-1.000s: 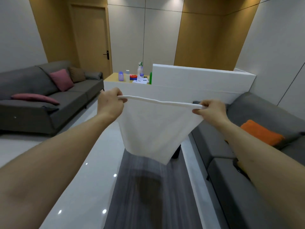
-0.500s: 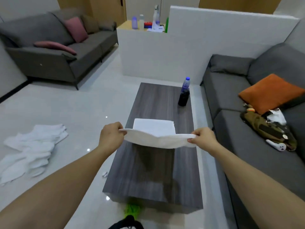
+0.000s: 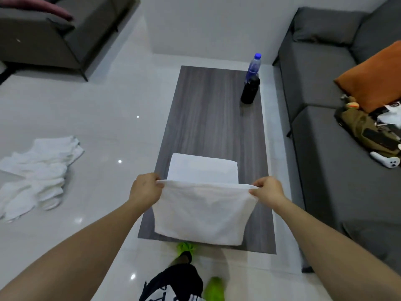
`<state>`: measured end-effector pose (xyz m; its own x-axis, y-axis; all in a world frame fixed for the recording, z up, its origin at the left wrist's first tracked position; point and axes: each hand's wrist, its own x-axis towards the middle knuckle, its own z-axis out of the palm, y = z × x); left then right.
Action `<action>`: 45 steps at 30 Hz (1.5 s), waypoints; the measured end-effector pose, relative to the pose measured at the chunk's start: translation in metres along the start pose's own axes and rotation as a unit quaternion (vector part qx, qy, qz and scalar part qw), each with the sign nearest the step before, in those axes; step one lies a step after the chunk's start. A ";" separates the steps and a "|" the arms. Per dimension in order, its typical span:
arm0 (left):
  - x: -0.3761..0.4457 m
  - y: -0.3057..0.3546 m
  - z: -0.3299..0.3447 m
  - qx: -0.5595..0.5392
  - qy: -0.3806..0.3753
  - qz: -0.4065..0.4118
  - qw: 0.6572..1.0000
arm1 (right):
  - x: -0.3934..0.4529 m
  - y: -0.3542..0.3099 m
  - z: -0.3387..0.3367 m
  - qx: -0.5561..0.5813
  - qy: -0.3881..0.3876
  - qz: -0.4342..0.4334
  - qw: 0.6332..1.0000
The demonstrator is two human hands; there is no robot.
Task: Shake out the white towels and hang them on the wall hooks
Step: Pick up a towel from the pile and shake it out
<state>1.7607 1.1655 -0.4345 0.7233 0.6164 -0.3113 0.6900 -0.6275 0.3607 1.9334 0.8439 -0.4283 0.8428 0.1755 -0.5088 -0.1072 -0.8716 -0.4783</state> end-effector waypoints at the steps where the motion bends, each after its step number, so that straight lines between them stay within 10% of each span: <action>1: 0.016 0.000 0.004 0.004 -0.012 -0.002 1.000 | 0.013 -0.004 0.004 0.004 0.000 0.009 1.000; 14: 0.227 0.026 0.079 0.016 -0.090 0.000 0.996 | 0.196 -0.039 0.071 0.048 0.040 0.087 0.994; 24: 0.157 -0.051 0.184 -0.009 -0.222 -0.136 0.966 | 0.146 0.039 0.190 -0.009 -0.063 0.268 0.961; 28: 0.106 -0.081 0.200 0.061 -0.207 -0.122 0.969 | 0.104 0.061 0.217 -0.199 -0.041 0.088 0.975; 32: 0.059 -0.087 0.219 0.132 -0.186 0.143 0.963 | 0.062 0.065 0.262 -0.172 -0.018 -0.155 0.973; 37: 0.009 -0.093 0.262 0.202 -0.225 0.295 0.906 | 0.021 0.086 0.314 -0.247 -0.113 -0.230 0.935; 45: -0.038 -0.113 0.290 0.258 -0.114 0.353 0.892 | -0.013 0.129 0.341 -0.298 0.003 -0.307 0.904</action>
<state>1.6629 1.0750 -0.7186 0.9286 -0.0947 -0.3588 -0.0610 -0.9927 0.1041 1.7292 0.8852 -0.7275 0.6493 0.7096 -0.2735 0.6840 -0.7021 -0.1979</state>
